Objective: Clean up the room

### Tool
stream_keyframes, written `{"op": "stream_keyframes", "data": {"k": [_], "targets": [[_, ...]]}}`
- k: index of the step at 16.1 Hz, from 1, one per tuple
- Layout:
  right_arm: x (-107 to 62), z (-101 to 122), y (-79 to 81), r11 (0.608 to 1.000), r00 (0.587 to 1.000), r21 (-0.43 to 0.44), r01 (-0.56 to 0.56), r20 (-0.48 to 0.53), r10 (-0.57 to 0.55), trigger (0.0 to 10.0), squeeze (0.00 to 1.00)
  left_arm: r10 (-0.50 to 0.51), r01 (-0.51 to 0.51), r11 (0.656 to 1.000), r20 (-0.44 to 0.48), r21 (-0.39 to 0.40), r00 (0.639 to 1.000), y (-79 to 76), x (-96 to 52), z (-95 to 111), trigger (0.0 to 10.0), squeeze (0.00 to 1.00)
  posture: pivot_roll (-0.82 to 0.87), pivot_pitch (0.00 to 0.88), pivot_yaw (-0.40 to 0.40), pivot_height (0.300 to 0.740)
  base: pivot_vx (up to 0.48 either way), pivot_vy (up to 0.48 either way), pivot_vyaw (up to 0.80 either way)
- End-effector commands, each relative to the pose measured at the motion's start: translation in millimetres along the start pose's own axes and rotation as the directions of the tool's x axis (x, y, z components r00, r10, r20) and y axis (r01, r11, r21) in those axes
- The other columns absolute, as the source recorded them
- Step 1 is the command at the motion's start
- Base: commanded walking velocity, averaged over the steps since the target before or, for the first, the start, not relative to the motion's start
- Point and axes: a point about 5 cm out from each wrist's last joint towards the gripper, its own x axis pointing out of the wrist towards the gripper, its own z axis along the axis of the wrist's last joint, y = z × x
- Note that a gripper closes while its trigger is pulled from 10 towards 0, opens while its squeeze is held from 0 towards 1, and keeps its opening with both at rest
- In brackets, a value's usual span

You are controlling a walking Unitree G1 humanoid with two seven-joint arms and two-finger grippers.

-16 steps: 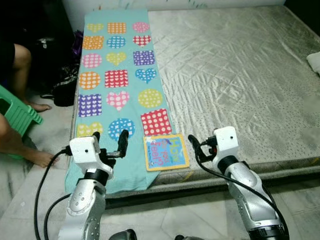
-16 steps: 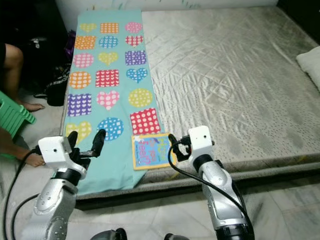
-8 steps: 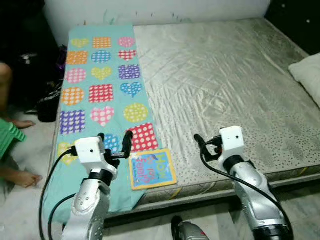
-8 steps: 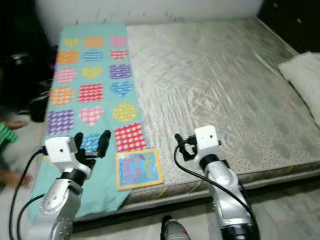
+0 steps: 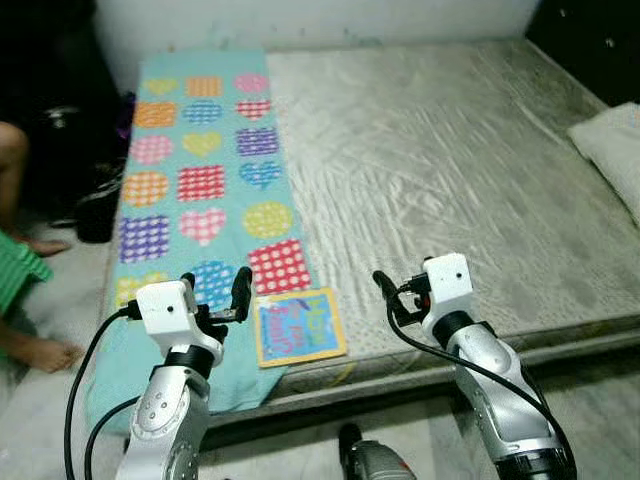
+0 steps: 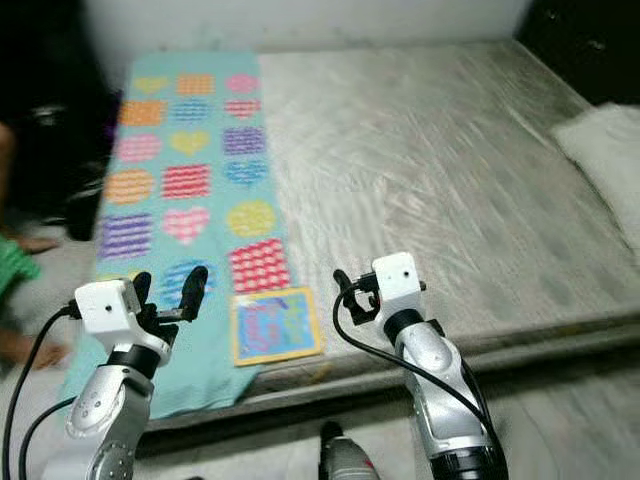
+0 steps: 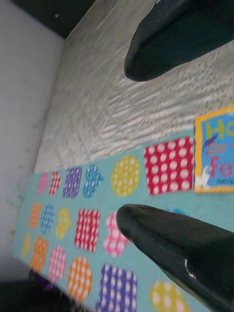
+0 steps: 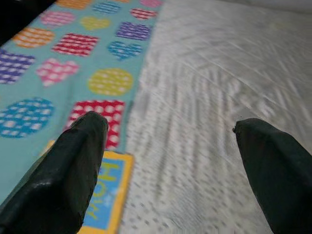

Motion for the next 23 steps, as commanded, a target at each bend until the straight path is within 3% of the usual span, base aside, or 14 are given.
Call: {"op": "stream_keyframes", "data": {"k": [1, 4, 18, 23], "targets": [[-2.7, -3.3, -2.8, 1.0, 1.0, -0.002, 0.006, -0.014, -0.006, 10.0, 0.0, -0.002, 0.001, 1.0, 0.007, 0.004, 1.0, -1.0, -0.7, 2.2, 10.0, 0.0, -0.12, 0.171, -0.011, 0.74, 0.0, 0.0, -0.62], [-2.7, -3.2, -3.2, 1.0, 1.0, -0.003, 0.01, -0.012, -0.01, 10.0, 0.0, -0.009, 0.009, 1.0, 0.009, 0.007, 1.0, -1.9, -0.6, 2.3, 10.0, 0.0, -0.13, 0.168, -0.011, 0.74, 0.192, 0.0, -0.57], [2.2, -1.1, -1.2, 1.0, 1.0, -0.008, 0.001, -0.001, -0.001, 10.0, 0.0, 0.002, -0.003, 1.0, 0.013, 0.023, 1.0, -1.9, 0.1, 1.8, 10.0, 0.0, -0.12, 0.156, -0.016, 0.74, 0.058, 0.0, 0.0], [3.2, -0.5, -1.4, 1.0, 1.0, -0.01, -0.001, 0.004, 0.001, 10.0, 0.0, 0.005, -0.005, 1.0, 0.011, 0.017, 1.0, -2.1, -0.1, 0.8, 10.0, 0.0, -0.12, 0.153, -0.018, 0.74, 0.323, 0.0, 0.0]]}}
